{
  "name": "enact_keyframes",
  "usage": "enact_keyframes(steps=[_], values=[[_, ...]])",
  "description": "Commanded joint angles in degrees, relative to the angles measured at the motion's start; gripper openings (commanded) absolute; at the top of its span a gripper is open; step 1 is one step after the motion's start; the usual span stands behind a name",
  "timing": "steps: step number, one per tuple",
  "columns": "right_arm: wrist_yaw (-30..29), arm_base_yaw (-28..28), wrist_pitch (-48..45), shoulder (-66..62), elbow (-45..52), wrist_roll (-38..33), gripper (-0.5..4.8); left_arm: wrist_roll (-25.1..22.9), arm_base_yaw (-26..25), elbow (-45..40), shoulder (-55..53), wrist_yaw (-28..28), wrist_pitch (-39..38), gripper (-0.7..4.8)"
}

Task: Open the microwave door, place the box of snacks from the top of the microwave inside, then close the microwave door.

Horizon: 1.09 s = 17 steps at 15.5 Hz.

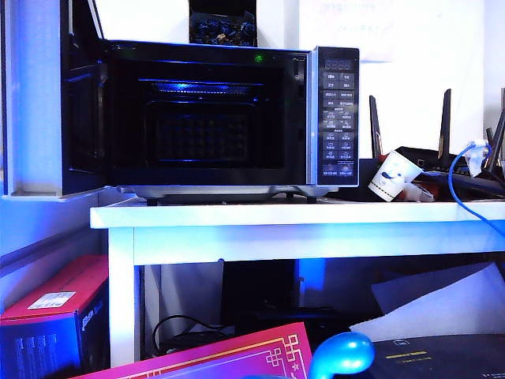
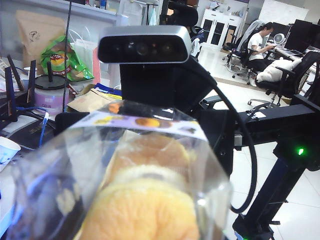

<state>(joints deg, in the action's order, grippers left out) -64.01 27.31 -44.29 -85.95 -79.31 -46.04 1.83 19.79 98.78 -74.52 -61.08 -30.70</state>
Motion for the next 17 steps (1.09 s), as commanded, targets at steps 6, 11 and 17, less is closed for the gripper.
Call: enact_keyframes(steps=[6,11,17], values=[[0.44,-0.07,-1.05,0.15,-0.17,-1.49,2.85,0.15,0.11,0.31,0.33,-0.85,1.20,2.77],[-4.09,-0.07,-2.56,0.15,-0.17,-0.85,4.74,0.15,0.11,0.31,0.33,-0.87,1.20,2.77],[-7.13,-0.07,-0.44,0.15,-0.17,-0.68,4.79,0.15,0.11,0.31,0.33,-0.87,1.22,2.77]])
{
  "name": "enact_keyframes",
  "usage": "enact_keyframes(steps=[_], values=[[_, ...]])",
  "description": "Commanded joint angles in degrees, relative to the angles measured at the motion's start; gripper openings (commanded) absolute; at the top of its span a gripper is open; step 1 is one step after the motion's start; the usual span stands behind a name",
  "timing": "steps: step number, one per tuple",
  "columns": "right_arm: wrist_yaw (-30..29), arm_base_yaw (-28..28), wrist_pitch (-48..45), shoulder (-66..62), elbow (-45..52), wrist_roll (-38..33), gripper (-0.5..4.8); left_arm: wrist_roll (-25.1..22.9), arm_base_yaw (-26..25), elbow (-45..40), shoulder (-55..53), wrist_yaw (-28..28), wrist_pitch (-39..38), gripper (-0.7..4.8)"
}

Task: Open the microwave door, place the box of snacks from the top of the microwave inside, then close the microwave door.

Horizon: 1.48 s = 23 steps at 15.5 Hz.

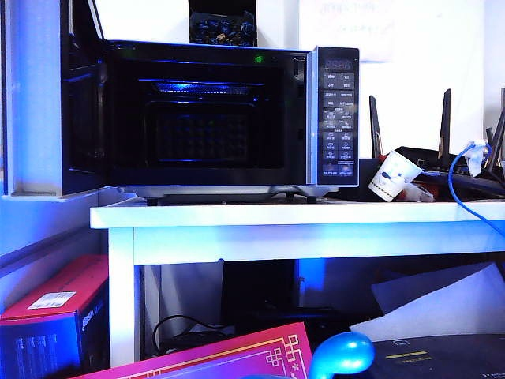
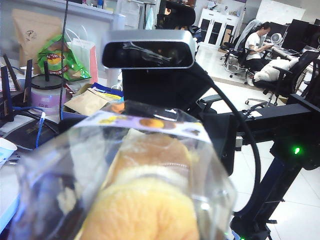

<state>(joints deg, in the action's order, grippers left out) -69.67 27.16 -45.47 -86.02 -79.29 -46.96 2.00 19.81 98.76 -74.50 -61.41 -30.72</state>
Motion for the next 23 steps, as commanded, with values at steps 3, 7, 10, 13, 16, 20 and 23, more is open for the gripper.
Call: enact_keyframes(steps=[3,7,10,13,16,20,23], values=[[-1.29,0.09,1.97,0.20,-0.20,0.70,4.79,-0.02,0.09,0.33,0.31,-0.55,1.27,2.77],[-0.94,0.09,2.32,0.09,-0.20,0.68,2.70,-0.02,0.09,0.33,0.31,-0.55,1.27,2.77],[-0.74,0.09,1.90,0.09,-0.20,0.68,2.70,-0.02,0.09,0.33,0.31,-0.55,1.27,2.77],[-0.77,0.09,1.60,0.09,-0.20,0.66,2.70,0.00,0.09,0.33,0.31,-0.55,1.27,2.77],[-0.74,0.09,1.46,0.11,-0.20,0.66,2.70,-0.22,0.09,0.33,0.31,-0.52,1.31,2.85],[-0.72,0.09,1.44,0.11,-0.20,0.66,2.70,-1.57,0.09,0.33,0.31,-0.33,1.46,4.79],[-0.79,0.09,-0.59,0.13,-0.22,0.42,2.70,-3.21,0.09,0.33,0.28,1.88,1.20,4.79]])
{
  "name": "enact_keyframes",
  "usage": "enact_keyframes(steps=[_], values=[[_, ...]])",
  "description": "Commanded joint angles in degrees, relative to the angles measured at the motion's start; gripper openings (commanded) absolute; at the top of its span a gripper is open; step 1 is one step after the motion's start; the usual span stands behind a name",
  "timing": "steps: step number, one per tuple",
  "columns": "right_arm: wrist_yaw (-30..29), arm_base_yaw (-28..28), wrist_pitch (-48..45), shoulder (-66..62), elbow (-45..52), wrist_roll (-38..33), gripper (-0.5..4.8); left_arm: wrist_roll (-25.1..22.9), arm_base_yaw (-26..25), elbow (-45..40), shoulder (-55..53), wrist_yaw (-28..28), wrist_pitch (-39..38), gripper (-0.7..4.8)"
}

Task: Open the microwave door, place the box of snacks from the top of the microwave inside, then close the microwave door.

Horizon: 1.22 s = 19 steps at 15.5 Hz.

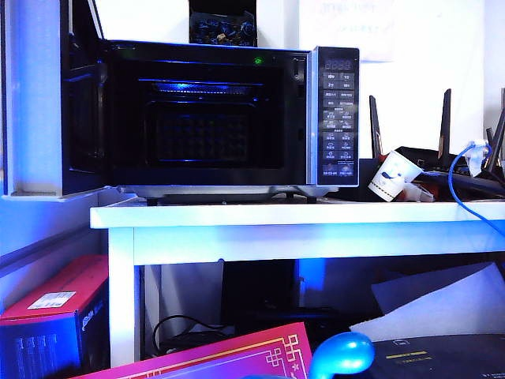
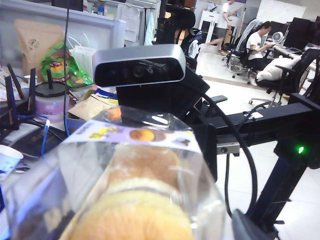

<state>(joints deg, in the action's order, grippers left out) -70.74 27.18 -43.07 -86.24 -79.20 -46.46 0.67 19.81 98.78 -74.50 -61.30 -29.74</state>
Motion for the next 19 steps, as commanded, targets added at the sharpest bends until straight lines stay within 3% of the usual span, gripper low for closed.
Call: enact_keyframes(steps=[1,14,19], values=[[0.26,0.07,-4.20,0.42,-0.31,-0.68,2.70,-2.78,0.07,0.31,0.28,3.45,0.11,4.79],[0.20,-0.15,-3.28,0.44,-0.31,-0.02,2.72,-3.43,0.09,0.33,0.37,-1.53,0.28,4.79],[-1.09,-2.93,-1.97,0.44,-0.31,-0.04,2.72,-3.78,0.07,0.33,0.37,-0.90,0.68,4.79]])
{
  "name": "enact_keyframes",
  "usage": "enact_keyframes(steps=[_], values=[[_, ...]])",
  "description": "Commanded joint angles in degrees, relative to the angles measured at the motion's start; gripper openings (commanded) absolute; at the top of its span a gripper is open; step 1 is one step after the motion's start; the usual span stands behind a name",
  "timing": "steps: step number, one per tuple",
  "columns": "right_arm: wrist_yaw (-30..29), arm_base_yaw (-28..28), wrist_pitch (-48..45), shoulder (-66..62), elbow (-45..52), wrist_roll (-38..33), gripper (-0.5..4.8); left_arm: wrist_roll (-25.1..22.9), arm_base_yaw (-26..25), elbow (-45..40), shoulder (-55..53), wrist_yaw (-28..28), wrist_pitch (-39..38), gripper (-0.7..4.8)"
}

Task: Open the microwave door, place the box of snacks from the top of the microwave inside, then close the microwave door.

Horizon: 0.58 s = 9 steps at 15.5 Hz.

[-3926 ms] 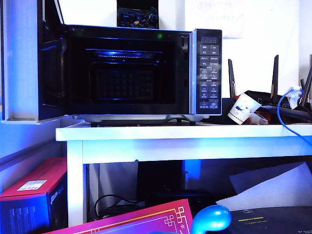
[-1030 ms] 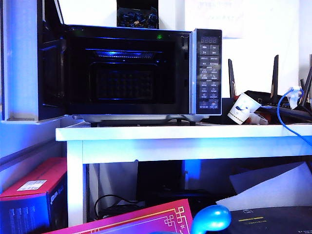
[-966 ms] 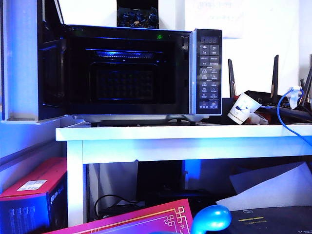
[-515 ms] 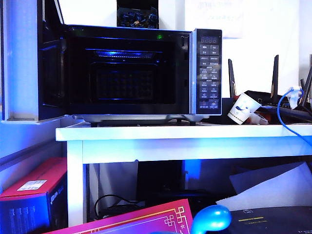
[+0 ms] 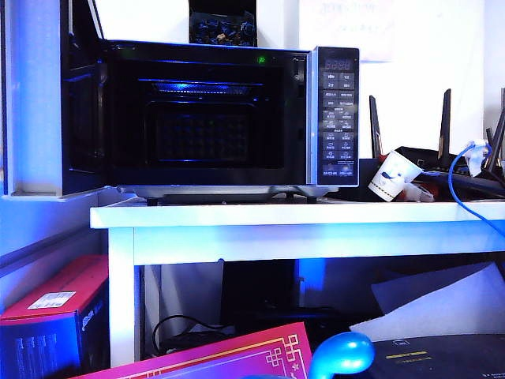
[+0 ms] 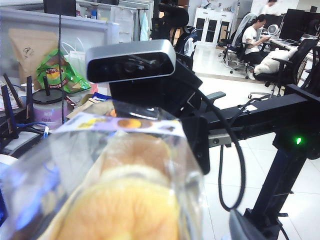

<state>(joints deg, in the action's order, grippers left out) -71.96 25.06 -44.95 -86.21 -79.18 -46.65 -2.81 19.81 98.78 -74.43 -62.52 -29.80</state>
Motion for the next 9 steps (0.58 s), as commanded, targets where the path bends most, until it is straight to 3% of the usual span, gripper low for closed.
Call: enact_keyframes(steps=[1,9], values=[[-0.55,-1.68,-0.07,0.44,-0.33,0.13,2.72,-0.79,0.04,0.33,0.31,1.84,1.42,4.79],[-1.46,-8.07,-0.07,0.42,-0.33,0.61,2.72,-10.40,0.04,0.33,0.31,19.39,2.91,4.79]])
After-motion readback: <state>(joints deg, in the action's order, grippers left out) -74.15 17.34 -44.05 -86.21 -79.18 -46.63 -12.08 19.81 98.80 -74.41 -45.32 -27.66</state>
